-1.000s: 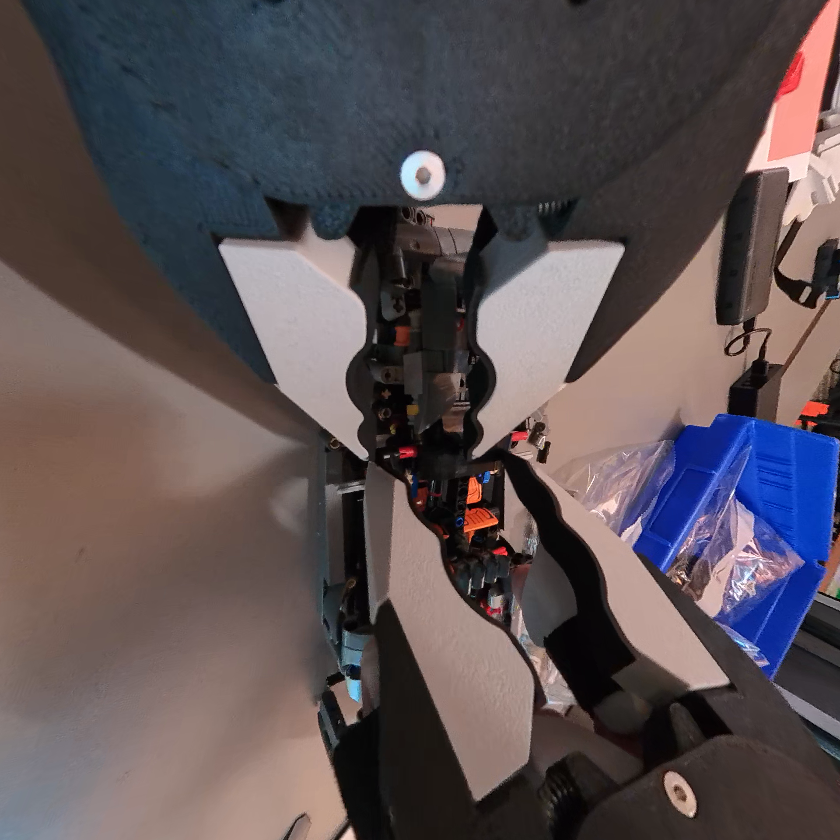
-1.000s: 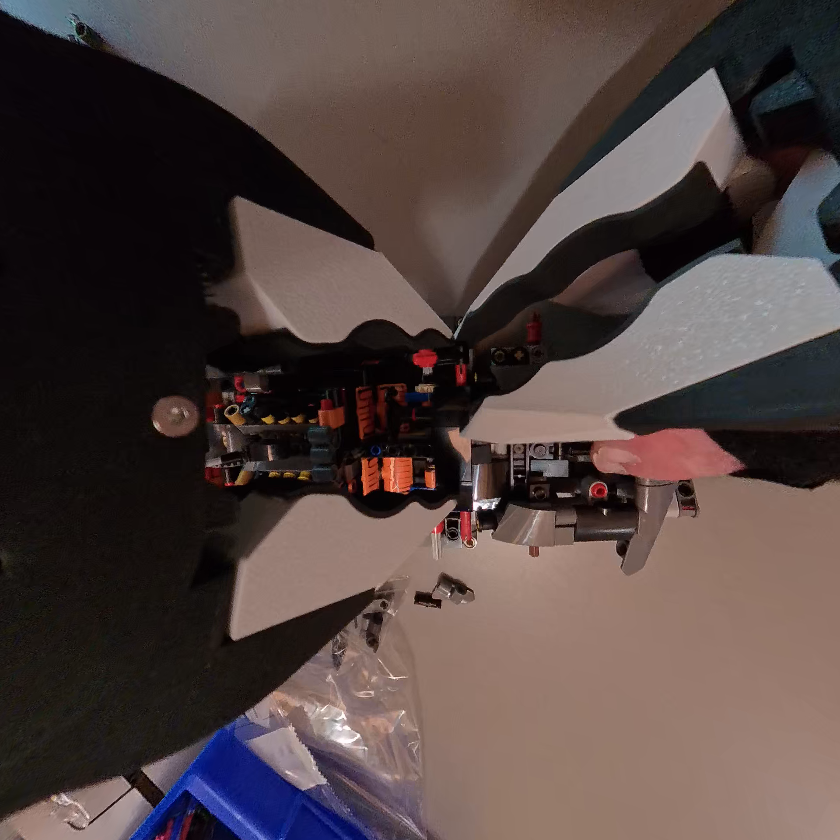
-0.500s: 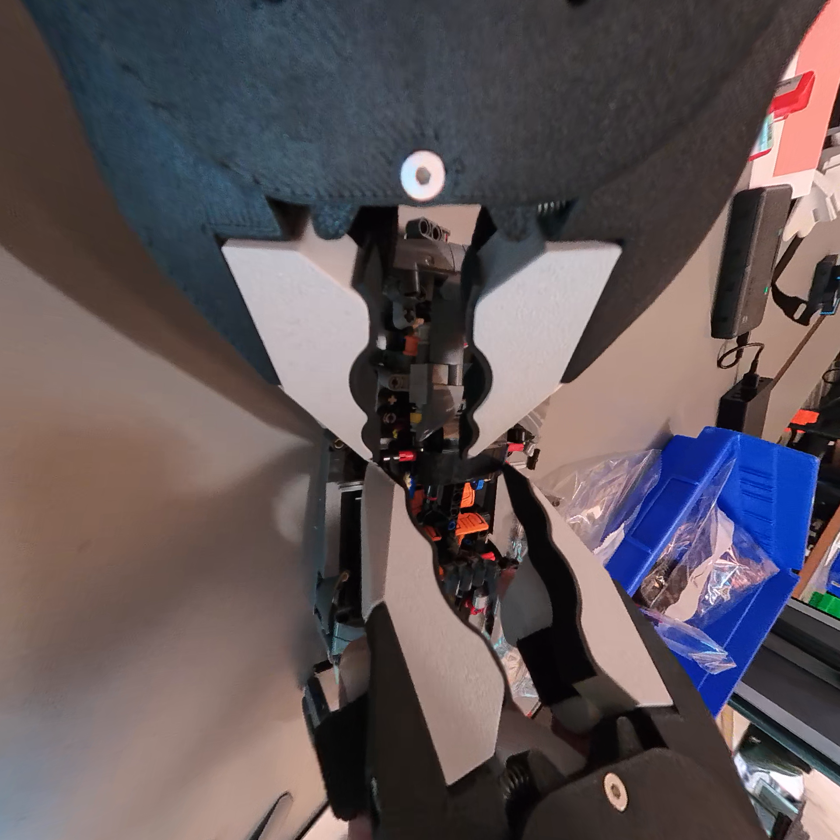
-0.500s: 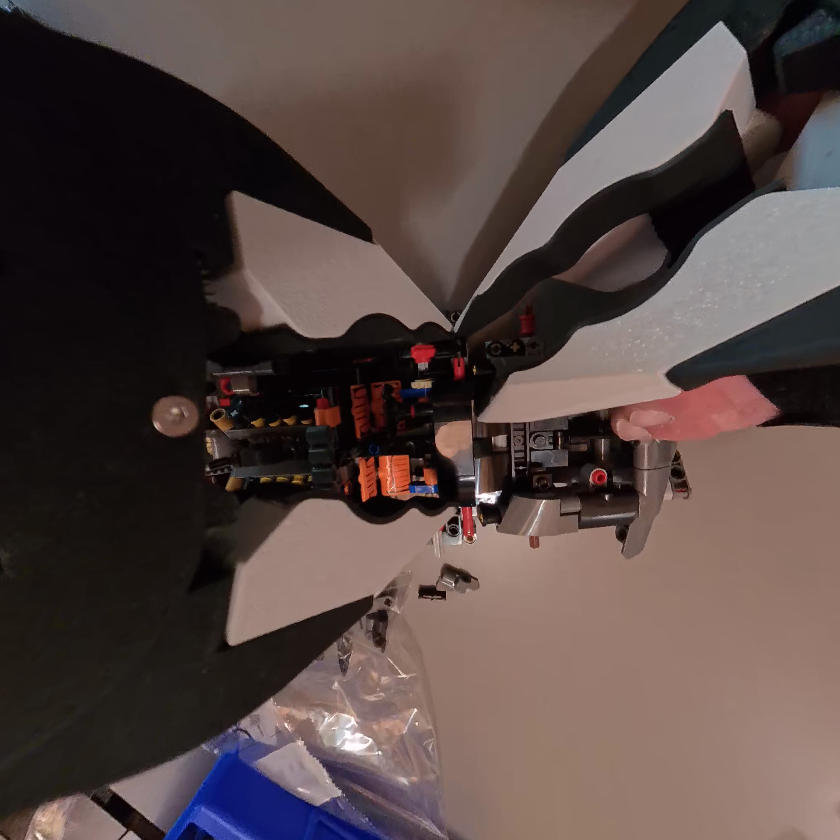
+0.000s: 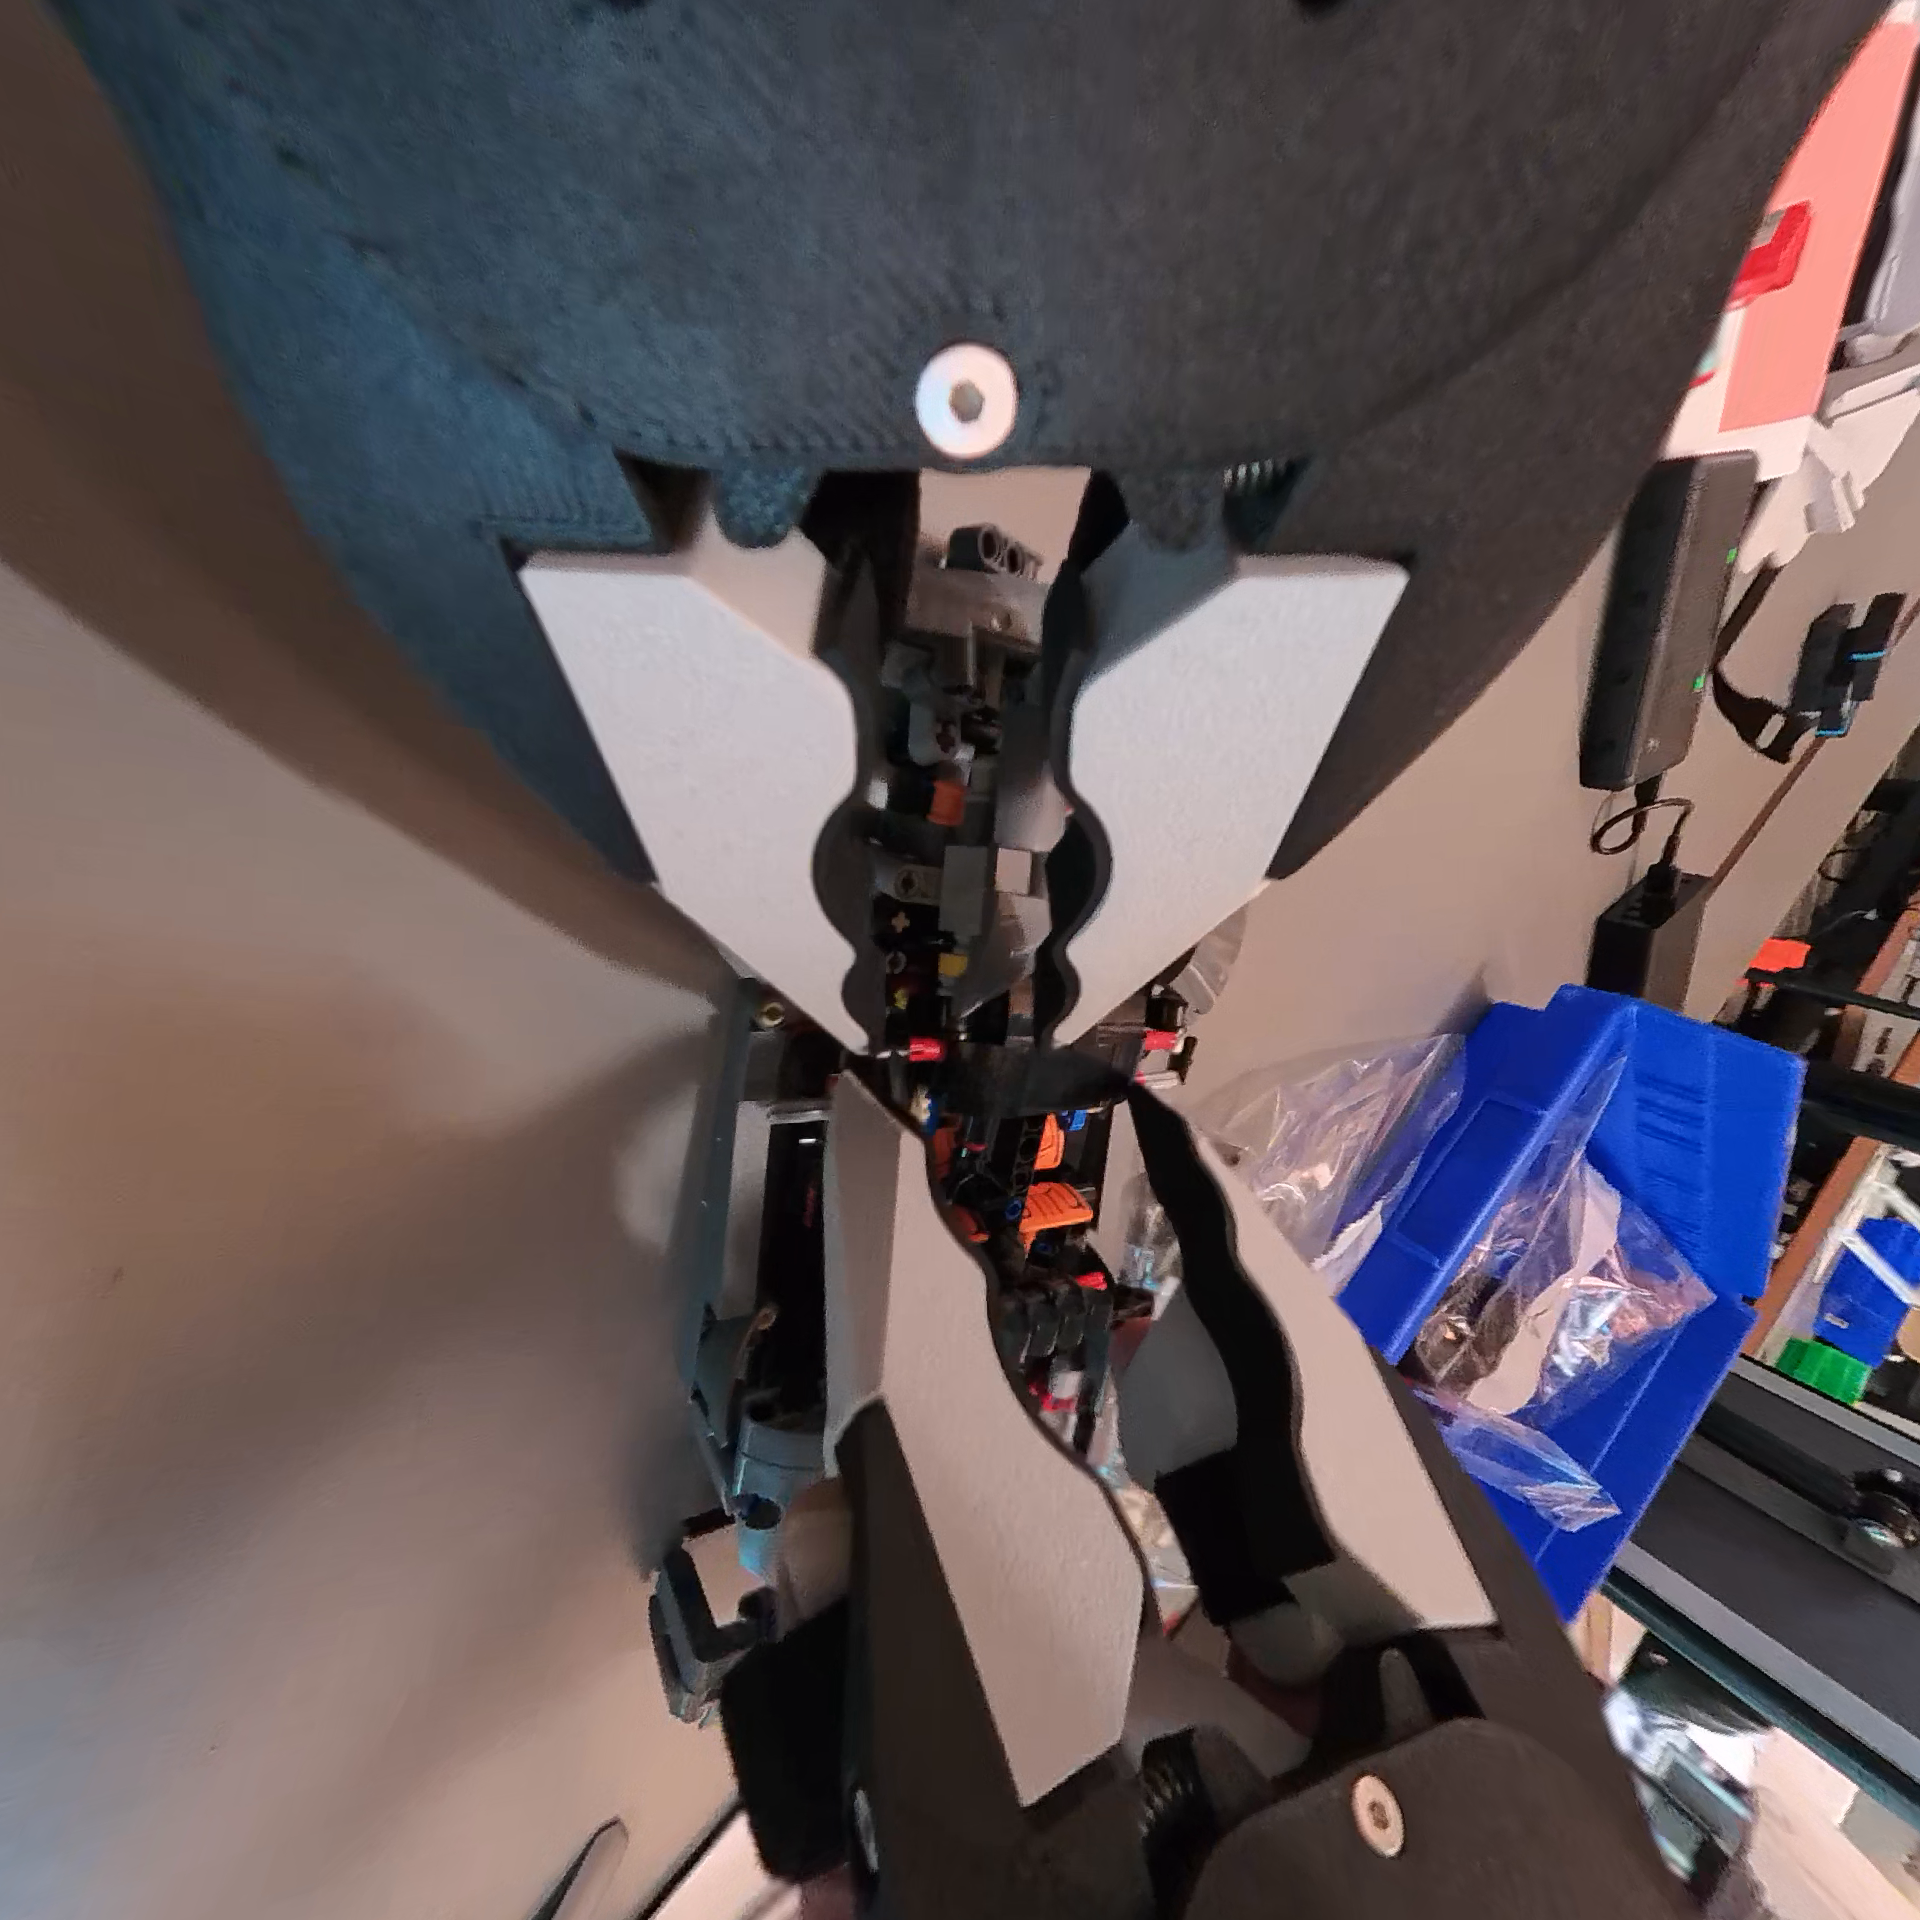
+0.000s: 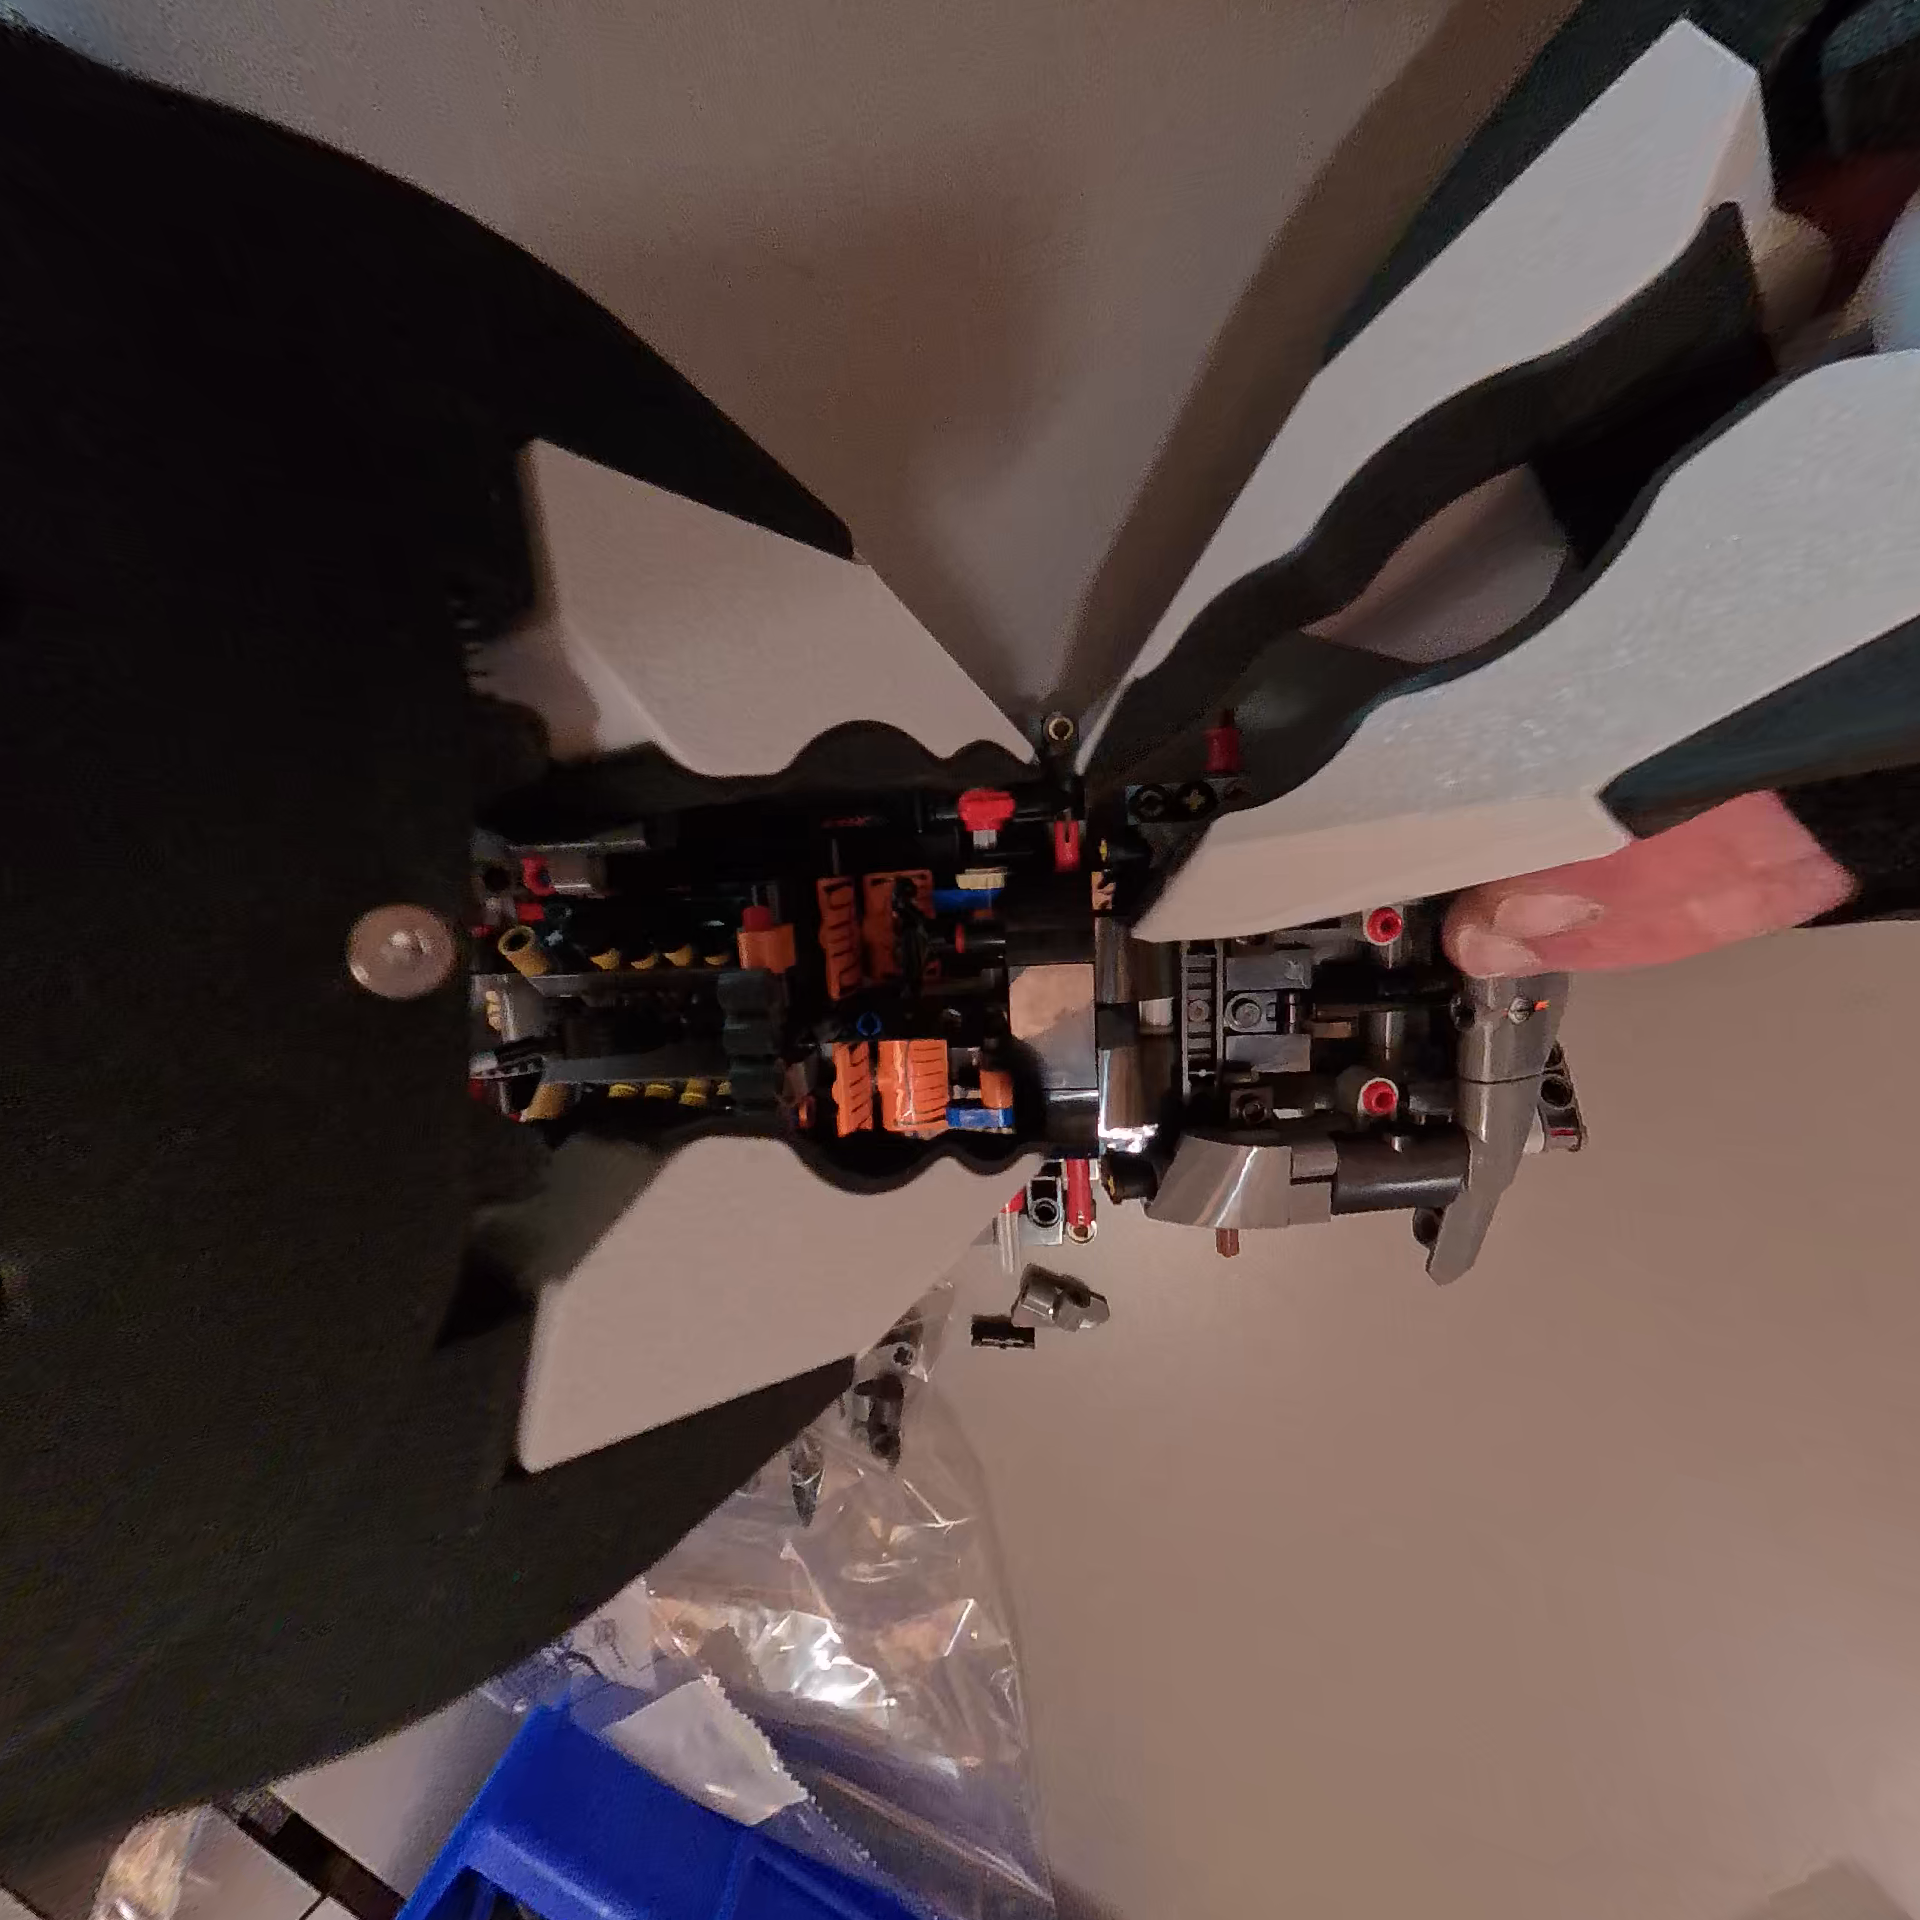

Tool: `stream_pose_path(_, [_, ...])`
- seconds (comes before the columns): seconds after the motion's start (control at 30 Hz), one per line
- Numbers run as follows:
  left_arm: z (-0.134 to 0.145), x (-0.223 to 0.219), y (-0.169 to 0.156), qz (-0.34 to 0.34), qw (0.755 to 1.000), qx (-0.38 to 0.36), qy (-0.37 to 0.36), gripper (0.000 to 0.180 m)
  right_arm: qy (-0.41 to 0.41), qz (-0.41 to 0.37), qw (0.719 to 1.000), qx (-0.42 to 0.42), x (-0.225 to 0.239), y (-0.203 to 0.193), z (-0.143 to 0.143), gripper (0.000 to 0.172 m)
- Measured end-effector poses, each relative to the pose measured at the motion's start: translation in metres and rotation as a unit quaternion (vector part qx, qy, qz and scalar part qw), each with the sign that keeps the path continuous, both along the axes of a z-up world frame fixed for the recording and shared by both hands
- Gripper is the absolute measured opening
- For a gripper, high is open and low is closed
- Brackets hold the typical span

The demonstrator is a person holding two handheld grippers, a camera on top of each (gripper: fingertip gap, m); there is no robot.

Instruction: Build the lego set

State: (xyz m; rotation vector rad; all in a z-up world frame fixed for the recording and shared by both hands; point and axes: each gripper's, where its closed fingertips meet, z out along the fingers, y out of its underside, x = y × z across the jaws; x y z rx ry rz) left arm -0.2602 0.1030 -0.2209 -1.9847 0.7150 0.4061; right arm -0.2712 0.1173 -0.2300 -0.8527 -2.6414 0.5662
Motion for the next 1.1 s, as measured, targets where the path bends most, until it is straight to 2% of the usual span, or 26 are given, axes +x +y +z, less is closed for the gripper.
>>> stream_pose_path(0.17, [0.017, -0.007, -0.013, -0.001, 1.0, 0.022, -0.007, 0.029, 0.034, -0.017, 0.999, 0.006, 0.008, 0.008, 0.024, 0.065])
stream_pose_path(0.33, [0.041, -0.059, -0.02, 0.035, 0.998, 0.043, -0.042, 0.029, 0.064, -0.047, 0.997, 0.009, 0.037, 0.014, 0.06, 0.056])
stream_pose_path(0.47, [0.014, -0.114, -0.008, 0.071, 0.996, -0.013, -0.057, 0.024, 0.06, -0.061, 0.996, 0.016, 0.072, 0.006, 0.067, 0.049])
stream_pose_path(0.53, [-0.008, -0.125, -0.004, 0.066, 0.991, -0.061, -0.094, 0.024, 0.056, -0.066, 0.996, 0.01, 0.09, -0.002, 0.066, 0.046])
stream_pose_path(0.63, [-0.016, -0.121, 0.004, 0.035, 0.983, -0.08, -0.161, 0.009, 0.05, -0.078, 0.996, 0.006, 0.115, -0.011, 0.059, 0.043])
stream_pose_path(0.7, [-0.02, -0.118, 0.007, 0.021, 0.979, -0.089, -0.18, 0.001, 0.053, -0.089, 0.995, 0.011, 0.128, -0.013, 0.056, 0.04])
stream_pose_path(0.83, [-0.022, -0.102, 0.004, -0.017, 0.974, -0.105, -0.2, 0.0, 0.057, -0.109, 0.992, -0.001, 0.15, -0.017, 0.054, 0.036])
stream_pose_path(0.97, [-0.036, -0.078, -0.009, -0.054, 0.975, -0.141, -0.163, 0.0, 0.06, -0.129, 0.99, -0.009, 0.164, -0.015, 0.051, 0.032])
stream_pose_path(1.1, [-0.034, -0.039, -0.021, -0.105, 0.971, -0.145, -0.156, 0.0, 0.056, -0.167, 0.983, -0.049, 0.166, -0.015, 0.039, 0.033])
